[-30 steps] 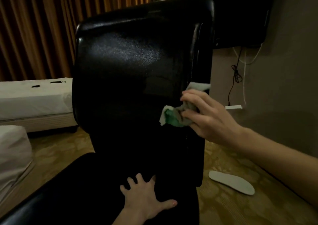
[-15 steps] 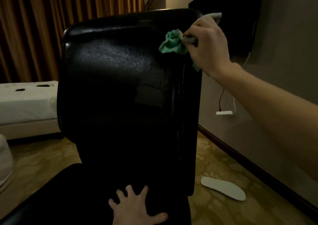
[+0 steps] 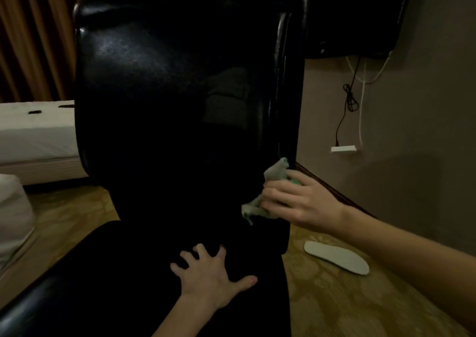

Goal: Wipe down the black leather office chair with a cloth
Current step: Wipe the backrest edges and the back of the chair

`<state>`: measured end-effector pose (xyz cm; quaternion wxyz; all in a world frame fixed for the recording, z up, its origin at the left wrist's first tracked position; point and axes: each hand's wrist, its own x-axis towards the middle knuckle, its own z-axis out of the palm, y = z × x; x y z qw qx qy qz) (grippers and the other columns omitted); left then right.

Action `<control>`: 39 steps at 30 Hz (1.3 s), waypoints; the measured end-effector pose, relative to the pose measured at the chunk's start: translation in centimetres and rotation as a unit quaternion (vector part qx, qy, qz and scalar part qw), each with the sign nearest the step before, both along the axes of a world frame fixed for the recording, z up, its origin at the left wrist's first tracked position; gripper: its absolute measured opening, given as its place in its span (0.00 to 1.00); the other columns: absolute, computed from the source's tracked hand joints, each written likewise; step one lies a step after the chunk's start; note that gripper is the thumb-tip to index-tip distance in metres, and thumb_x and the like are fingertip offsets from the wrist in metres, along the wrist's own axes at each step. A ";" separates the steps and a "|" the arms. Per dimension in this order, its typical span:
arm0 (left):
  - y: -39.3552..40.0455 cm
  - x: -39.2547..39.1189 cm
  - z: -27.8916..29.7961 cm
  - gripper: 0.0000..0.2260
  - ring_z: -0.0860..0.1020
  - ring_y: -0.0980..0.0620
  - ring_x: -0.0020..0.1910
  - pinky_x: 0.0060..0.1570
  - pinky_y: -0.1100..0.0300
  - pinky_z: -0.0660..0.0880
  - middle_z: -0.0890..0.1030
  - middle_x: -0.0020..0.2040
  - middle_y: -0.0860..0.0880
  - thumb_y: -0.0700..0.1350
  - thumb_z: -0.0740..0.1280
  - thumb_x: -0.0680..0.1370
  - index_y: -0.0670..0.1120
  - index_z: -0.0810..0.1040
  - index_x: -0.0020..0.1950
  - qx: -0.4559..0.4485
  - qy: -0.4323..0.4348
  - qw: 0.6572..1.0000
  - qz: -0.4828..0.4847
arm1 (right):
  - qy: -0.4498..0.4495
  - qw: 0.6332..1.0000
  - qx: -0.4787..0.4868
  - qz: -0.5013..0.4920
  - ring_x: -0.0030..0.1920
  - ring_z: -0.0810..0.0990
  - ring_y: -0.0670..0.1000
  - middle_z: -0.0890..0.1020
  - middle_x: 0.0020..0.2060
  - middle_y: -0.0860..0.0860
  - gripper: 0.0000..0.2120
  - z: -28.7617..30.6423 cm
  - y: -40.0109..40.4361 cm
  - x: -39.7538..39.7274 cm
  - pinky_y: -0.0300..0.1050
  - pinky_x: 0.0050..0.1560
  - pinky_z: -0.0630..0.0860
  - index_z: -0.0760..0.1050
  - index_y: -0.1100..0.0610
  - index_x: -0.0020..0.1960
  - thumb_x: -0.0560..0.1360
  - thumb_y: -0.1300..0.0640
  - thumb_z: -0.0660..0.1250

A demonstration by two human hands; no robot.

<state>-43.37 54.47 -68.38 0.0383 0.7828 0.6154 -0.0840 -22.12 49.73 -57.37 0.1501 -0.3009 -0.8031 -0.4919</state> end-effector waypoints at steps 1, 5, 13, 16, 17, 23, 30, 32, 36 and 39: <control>0.0 0.0 -0.1 0.52 0.53 0.31 0.77 0.73 0.34 0.57 0.51 0.80 0.42 0.84 0.56 0.62 0.61 0.49 0.80 0.002 -0.002 1.000 -0.001 | -0.014 1.000 0.009 0.011 0.56 0.82 0.53 0.85 0.51 0.54 0.05 0.8 0.1 0.2 0.52 0.61 0.74 0.85 0.56 0.48 0.78 0.61 0.69; 0.3 -0.2 -0.2 0.52 0.54 0.29 0.76 0.72 0.32 0.57 0.52 0.79 0.39 0.84 0.54 0.62 0.61 0.50 0.80 0.009 -0.011 1.000 -0.005 | 0.019 0.998 0.057 0.017 0.54 0.83 0.57 0.84 0.51 0.57 0.05 4.4 0.9 -0.2 0.55 0.57 0.75 0.84 0.58 0.49 0.75 0.61 0.71; 0.3 -1.2 -0.7 0.51 0.55 0.29 0.75 0.70 0.29 0.58 0.53 0.78 0.38 0.83 0.54 0.63 0.60 0.49 0.80 0.012 -0.032 0.999 -0.040 | 0.208 0.972 0.112 0.015 0.56 0.82 0.59 0.84 0.51 0.58 0.05 2.5 2.5 -2.4 0.54 0.58 0.72 0.84 0.62 0.47 0.77 0.63 0.69; 0.1 -0.6 -0.3 0.51 0.54 0.29 0.76 0.71 0.31 0.57 0.53 0.79 0.39 0.83 0.55 0.64 0.59 0.51 0.80 0.010 -0.018 1.000 -0.017 | 0.071 0.996 0.046 -0.013 0.63 0.78 0.56 0.83 0.58 0.57 0.08 -3.6 1.6 -0.9 0.56 0.66 0.69 0.84 0.60 0.54 0.77 0.62 0.70; 0.1 -0.6 -0.4 0.51 0.54 0.29 0.76 0.71 0.31 0.58 0.53 0.79 0.39 0.83 0.55 0.64 0.59 0.51 0.81 0.012 -0.020 1.000 -0.017 | 0.000 0.999 0.016 -0.036 0.67 0.75 0.55 0.80 0.63 0.56 0.09 -5.1 1.3 0.1 0.55 0.70 0.66 0.82 0.60 0.57 0.78 0.62 0.68; 0.7 -0.8 -1.1 0.52 0.54 0.29 0.76 0.71 0.30 0.57 0.53 0.78 0.40 0.84 0.54 0.62 0.61 0.50 0.80 0.012 -0.029 0.999 -0.028 | -0.082 0.996 0.018 0.001 0.73 0.68 0.55 0.68 0.72 0.59 0.09 -1.6 0.8 3.7 0.57 0.76 0.59 0.82 0.57 0.56 0.80 0.63 0.65; 0.8 -1.0 -1.1 0.52 0.55 0.29 0.76 0.70 0.29 0.58 0.53 0.78 0.40 0.84 0.54 0.61 0.61 0.50 0.80 0.007 -0.032 0.999 -0.034 | 0.140 0.986 0.063 0.071 0.63 0.76 0.61 0.74 0.64 0.63 0.04 2.2 1.0 2.3 0.57 0.64 0.74 0.84 0.64 0.44 0.76 0.66 0.71; 0.9 -0.9 -0.8 0.52 0.55 0.29 0.76 0.71 0.29 0.58 0.53 0.79 0.40 0.84 0.55 0.61 0.61 0.50 0.80 0.003 -0.027 0.999 -0.029 | 0.175 0.980 0.047 0.081 0.63 0.75 0.61 0.73 0.63 0.63 0.04 1.0 1.0 2.0 0.54 0.65 0.73 0.84 0.66 0.44 0.76 0.68 0.70; 0.6 -0.7 -0.5 0.52 0.54 0.30 0.76 0.71 0.31 0.57 0.52 0.79 0.40 0.84 0.55 0.62 0.61 0.48 0.80 -0.002 -0.012 1.000 -0.020 | 0.075 0.993 -0.023 0.093 0.62 0.76 0.57 0.75 0.62 0.60 0.03 -4.9 0.9 1.4 0.51 0.64 0.75 0.82 0.60 0.49 0.78 0.63 0.70; 0.5 -0.6 -0.8 0.52 0.53 0.31 0.77 0.72 0.32 0.57 0.51 0.80 0.41 0.84 0.55 0.62 0.61 0.48 0.80 -0.005 -0.006 1.000 -0.013 | -0.003 0.996 -0.028 0.084 0.59 0.78 0.55 0.77 0.60 0.59 0.04 -5.4 1.9 0.3 0.51 0.54 0.79 0.84 0.59 0.47 0.77 0.63 0.70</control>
